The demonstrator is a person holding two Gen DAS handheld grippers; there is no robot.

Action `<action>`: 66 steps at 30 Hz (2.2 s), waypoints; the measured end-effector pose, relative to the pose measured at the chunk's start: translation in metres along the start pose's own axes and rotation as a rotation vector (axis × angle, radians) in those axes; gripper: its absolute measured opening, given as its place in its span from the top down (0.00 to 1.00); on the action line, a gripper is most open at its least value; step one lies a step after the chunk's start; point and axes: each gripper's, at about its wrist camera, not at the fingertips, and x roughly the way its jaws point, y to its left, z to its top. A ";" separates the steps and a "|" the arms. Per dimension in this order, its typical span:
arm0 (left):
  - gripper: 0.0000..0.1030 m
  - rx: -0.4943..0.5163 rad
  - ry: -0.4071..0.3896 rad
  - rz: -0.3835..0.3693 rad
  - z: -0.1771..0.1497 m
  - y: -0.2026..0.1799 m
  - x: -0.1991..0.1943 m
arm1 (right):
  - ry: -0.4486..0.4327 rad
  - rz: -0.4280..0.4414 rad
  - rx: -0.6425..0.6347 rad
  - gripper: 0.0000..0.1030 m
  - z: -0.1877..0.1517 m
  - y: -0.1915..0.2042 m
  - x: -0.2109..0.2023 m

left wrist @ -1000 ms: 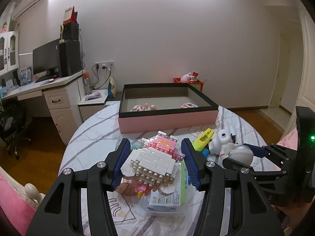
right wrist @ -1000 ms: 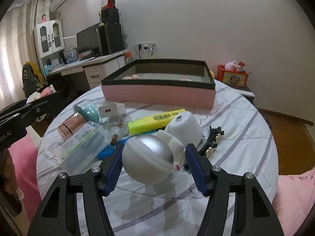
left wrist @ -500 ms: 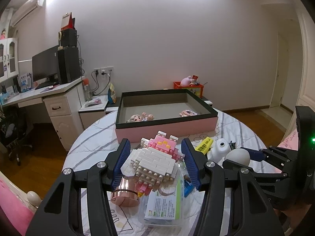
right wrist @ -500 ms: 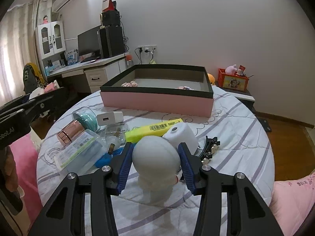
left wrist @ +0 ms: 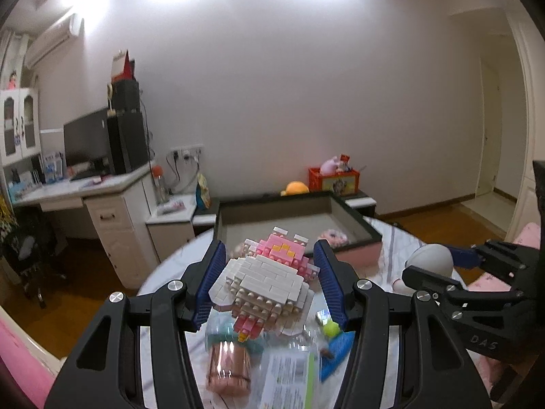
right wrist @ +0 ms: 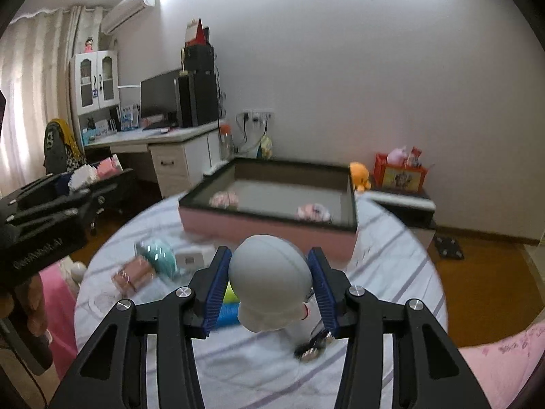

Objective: Organize rigid objects
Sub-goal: 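Lift both held figures and carry them over the pink box, then open both grippers to drop the figures into the box, then withdraw both grippers from the pink box back over the bed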

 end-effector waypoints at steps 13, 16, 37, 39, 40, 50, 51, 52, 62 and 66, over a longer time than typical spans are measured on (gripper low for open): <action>0.47 0.033 -0.069 0.063 0.039 0.004 0.031 | -0.082 -0.009 -0.044 0.53 0.051 -0.005 0.011; 0.47 0.053 -0.053 0.072 0.044 0.005 0.053 | -0.081 -0.005 -0.053 0.53 0.061 -0.009 0.024; 0.46 0.089 0.389 0.007 0.028 0.024 0.277 | 0.247 0.063 -0.072 0.53 0.069 -0.029 0.214; 0.43 0.079 0.394 0.013 0.030 0.025 0.282 | 0.266 0.052 -0.091 0.53 0.067 -0.027 0.220; 0.34 0.088 0.399 0.024 0.029 0.024 0.284 | 0.274 0.048 -0.093 0.53 0.067 -0.027 0.221; 0.04 0.030 0.346 0.034 0.040 0.039 0.241 | 0.194 0.029 -0.014 0.23 0.079 -0.041 0.188; 0.02 0.026 0.319 0.045 0.043 0.041 0.226 | 0.185 0.021 -0.007 0.22 0.081 -0.042 0.182; 0.00 0.024 0.302 0.048 0.045 0.042 0.216 | 0.172 0.009 -0.002 0.21 0.082 -0.042 0.174; 0.00 -0.037 0.045 0.076 0.055 0.041 0.056 | -0.032 -0.078 -0.016 0.00 0.078 -0.021 0.042; 0.00 -0.021 -0.032 0.083 0.048 0.027 0.003 | -0.100 -0.086 -0.019 0.00 0.066 -0.006 -0.006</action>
